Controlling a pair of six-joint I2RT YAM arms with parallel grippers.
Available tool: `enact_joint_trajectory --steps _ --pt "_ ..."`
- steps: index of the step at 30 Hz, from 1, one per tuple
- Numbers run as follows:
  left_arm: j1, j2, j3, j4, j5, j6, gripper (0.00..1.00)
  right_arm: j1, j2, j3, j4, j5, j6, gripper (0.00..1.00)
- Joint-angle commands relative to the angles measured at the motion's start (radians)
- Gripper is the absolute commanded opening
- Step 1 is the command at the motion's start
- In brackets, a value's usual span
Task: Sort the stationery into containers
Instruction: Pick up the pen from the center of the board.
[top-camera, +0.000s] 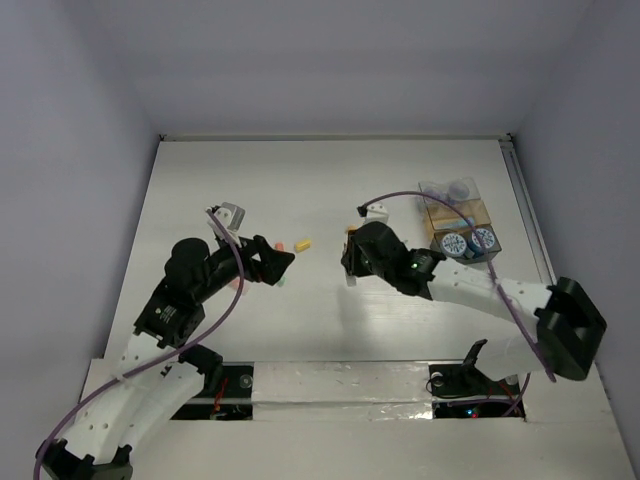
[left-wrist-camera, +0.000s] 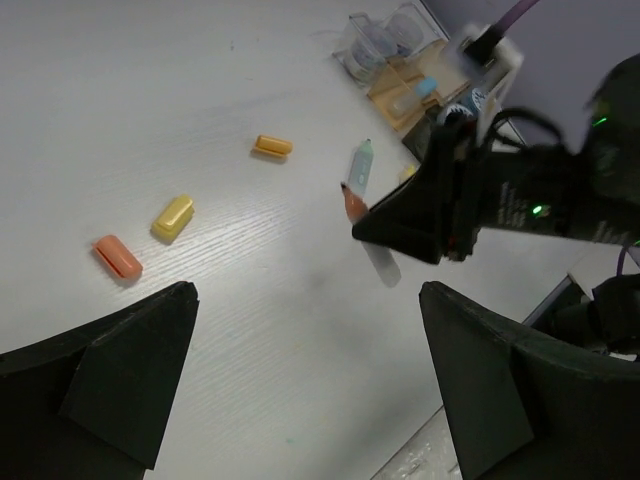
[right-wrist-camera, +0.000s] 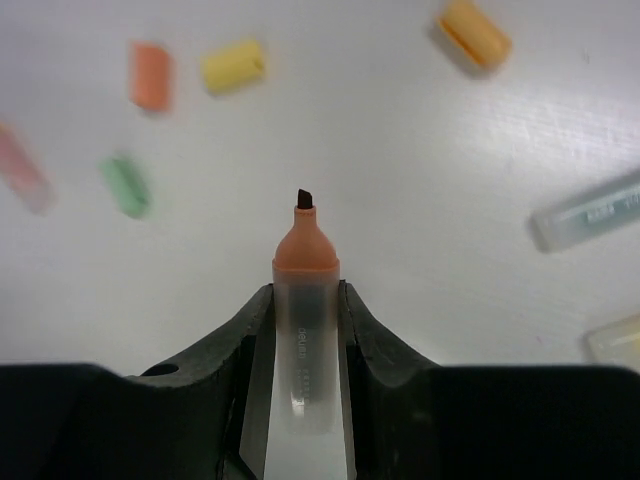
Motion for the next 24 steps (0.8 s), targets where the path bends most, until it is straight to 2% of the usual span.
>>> enact_joint_trajectory --steps 1,5,12,21,24 --pt "-0.005 0.043 -0.012 0.058 0.086 0.003 0.9 0.006 -0.117 0.015 0.214 -0.012 -0.056 0.09" --pt "-0.005 0.066 -0.013 0.066 0.111 0.005 0.84 0.006 -0.131 0.057 0.318 -0.052 -0.07 0.09" --pt "-0.005 0.075 -0.018 0.08 0.137 0.006 0.72 0.017 -0.058 0.087 0.56 -0.173 -0.002 0.09" --pt "-0.005 0.081 -0.019 0.084 0.146 0.006 0.68 0.057 -0.013 0.135 0.631 -0.159 0.011 0.09" --pt "-0.005 0.091 -0.018 0.084 0.151 0.006 0.64 0.077 -0.005 0.135 0.653 -0.15 0.024 0.08"
